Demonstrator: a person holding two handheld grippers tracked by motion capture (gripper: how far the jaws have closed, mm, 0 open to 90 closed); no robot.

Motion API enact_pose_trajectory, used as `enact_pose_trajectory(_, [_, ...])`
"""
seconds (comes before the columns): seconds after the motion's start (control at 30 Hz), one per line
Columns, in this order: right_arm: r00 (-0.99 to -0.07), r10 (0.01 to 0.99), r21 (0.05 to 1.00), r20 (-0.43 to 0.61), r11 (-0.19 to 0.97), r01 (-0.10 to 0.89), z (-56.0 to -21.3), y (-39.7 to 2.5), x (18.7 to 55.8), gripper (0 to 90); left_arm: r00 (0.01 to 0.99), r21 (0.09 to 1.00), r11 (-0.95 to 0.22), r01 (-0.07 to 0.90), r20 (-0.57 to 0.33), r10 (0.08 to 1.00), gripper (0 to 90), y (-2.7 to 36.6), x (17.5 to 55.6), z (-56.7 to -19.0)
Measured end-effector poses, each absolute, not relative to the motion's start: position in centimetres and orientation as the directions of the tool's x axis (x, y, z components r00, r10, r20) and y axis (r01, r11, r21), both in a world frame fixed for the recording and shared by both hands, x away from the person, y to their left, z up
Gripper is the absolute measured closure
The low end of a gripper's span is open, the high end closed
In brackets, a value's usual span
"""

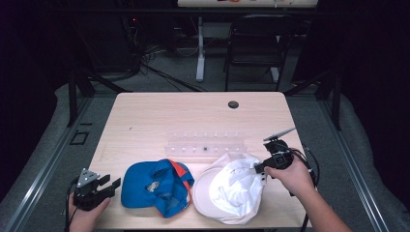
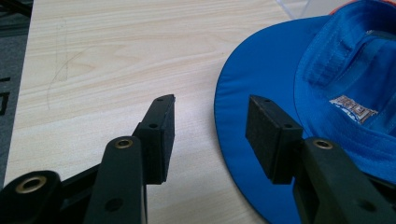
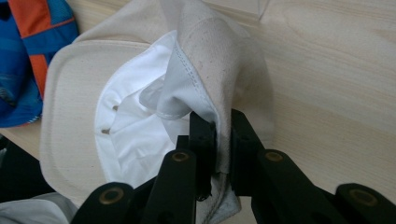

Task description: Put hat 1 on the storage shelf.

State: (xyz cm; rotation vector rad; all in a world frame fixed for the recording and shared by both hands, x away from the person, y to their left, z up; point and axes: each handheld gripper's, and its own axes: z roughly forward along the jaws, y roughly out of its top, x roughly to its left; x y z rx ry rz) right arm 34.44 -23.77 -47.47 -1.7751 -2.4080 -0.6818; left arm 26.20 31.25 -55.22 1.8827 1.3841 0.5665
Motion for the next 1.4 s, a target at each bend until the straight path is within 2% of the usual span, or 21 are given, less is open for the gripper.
enact_pose_trajectory(0.23, [-0.293,0.878,0.277,0.377,0.195,0.941,-46.9,-23.6,34.8,82.7,0.327,0.762,-0.165,0.626,-0.065,0.943,53.2,31.2,26.1,-55.3])
enact_pose_trajectory(0.47, [-0.268,0.861,0.192,0.432,0.202,0.960,-46.0,-23.6,35.2,82.9,0.327,0.761,-0.166,0.628,-0.064,0.943,53.6,31.1,26.1,-55.3])
enact_pose_trajectory(0.87, [-0.182,0.829,0.167,0.529,0.109,0.980,-45.4,-23.7,35.1,83.5,0.323,0.752,-0.169,0.637,-0.061,0.944,54.0,31.2,25.9,-55.2])
enact_pose_trajectory(0.97, [-0.181,0.816,0.148,0.550,0.117,0.982,-45.1,-23.9,35.1,83.6,0.320,0.755,-0.165,0.635,-0.062,0.946,54.2,31.2,25.9,-55.3])
enact_pose_trajectory(1.2, [-0.171,0.798,0.175,0.577,0.084,0.981,-44.1,-23.9,35.0,83.7,0.317,0.757,-0.161,0.633,-0.065,0.946,54.4,31.1,25.9,-55.3])
enact_pose_trajectory(1.4, [-0.141,0.749,0.167,0.647,0.041,0.985,-42.6,-23.8,35.1,83.8,0.316,0.760,-0.153,0.632,-0.073,0.946,53.7,31.2,25.8,-55.3])
